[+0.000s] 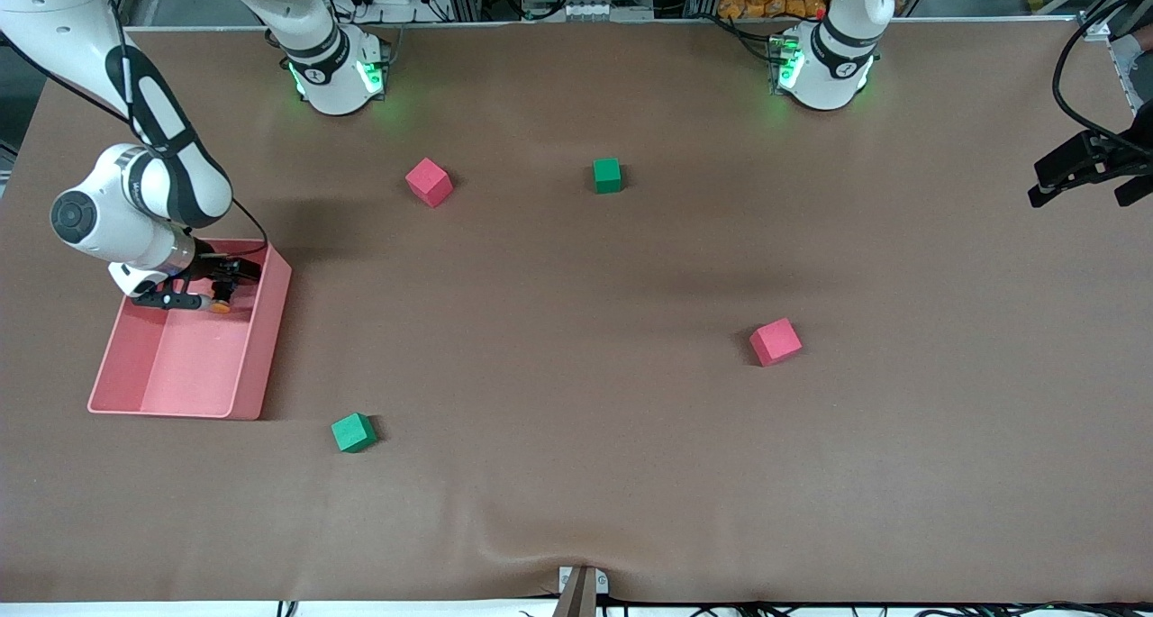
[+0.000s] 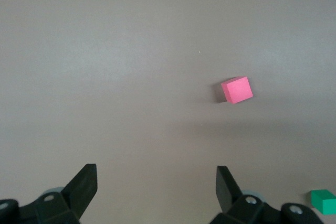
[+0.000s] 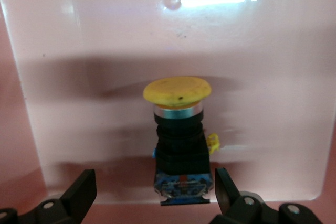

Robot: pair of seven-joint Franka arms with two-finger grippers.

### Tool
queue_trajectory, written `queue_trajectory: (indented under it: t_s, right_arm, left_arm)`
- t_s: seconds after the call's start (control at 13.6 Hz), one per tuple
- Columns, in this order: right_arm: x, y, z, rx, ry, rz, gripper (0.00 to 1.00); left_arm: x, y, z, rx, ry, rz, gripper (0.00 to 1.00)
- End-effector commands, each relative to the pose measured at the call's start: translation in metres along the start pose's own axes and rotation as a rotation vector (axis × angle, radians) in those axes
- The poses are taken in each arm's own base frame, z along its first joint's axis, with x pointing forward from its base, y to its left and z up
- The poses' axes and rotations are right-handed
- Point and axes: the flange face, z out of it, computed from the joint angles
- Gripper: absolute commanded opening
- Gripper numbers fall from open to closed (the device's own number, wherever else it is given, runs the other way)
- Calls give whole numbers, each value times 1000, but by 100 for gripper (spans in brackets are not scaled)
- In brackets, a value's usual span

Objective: Place and upright button with both arms
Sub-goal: 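Close the right gripper around the yellow-capped button's black body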

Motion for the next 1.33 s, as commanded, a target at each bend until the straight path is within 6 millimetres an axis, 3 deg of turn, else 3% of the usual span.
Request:
queue_trajectory:
  t_s: [0.0,0.52,1.25]
  right_arm:
    - [-7,0,1,-6,2,9,100]
    - [-2,1,10,-3,0,14,100]
    - [-9,25,11,5,7,57,100]
  left_arm:
    - [1,-3,-4,-11,0,18,100]
    - [2,-3,-2,-11,-4,18,100]
    - [4,-3,1,-11,-8,18,100]
